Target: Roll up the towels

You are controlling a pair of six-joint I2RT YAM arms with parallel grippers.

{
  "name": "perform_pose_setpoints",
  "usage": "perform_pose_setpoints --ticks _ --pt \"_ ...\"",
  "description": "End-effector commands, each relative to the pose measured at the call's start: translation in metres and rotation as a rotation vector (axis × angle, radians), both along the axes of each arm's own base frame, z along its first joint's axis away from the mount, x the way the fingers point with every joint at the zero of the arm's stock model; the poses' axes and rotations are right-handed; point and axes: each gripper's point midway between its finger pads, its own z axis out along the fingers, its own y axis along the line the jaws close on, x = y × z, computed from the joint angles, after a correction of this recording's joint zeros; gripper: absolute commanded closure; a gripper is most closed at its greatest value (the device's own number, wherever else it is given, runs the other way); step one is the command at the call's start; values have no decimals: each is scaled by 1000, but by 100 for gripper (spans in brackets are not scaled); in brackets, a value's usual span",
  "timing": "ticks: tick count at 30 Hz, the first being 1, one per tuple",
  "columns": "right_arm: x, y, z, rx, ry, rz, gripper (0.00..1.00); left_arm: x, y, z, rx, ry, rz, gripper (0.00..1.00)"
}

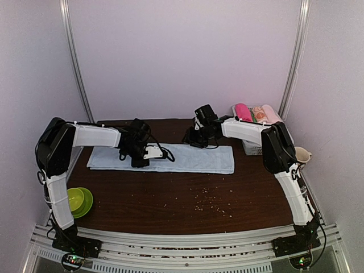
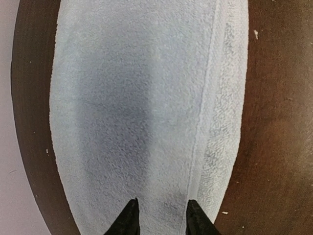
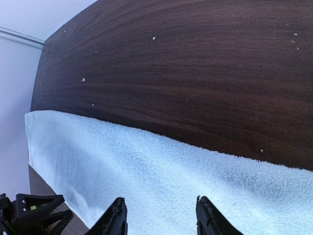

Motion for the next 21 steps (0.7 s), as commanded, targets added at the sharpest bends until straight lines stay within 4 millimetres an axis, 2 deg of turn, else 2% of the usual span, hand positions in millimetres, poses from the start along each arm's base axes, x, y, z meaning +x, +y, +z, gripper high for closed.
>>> perform_pose_setpoints --ticks 1,9,13,21 --pt "2 -1 -1 13 1 -10 52 -7 -1 -7 11 21 -28 66" --pt "3 -1 -2 21 4 -17 53 -10 3 -22 65 30 -33 68" --pt "-1 -4 -13 9 23 -23 53 -6 5 -28 92 13 -21 72" --pt "-2 -4 -13 9 28 -30 54 -6 7 -32 112 3 -25 80"
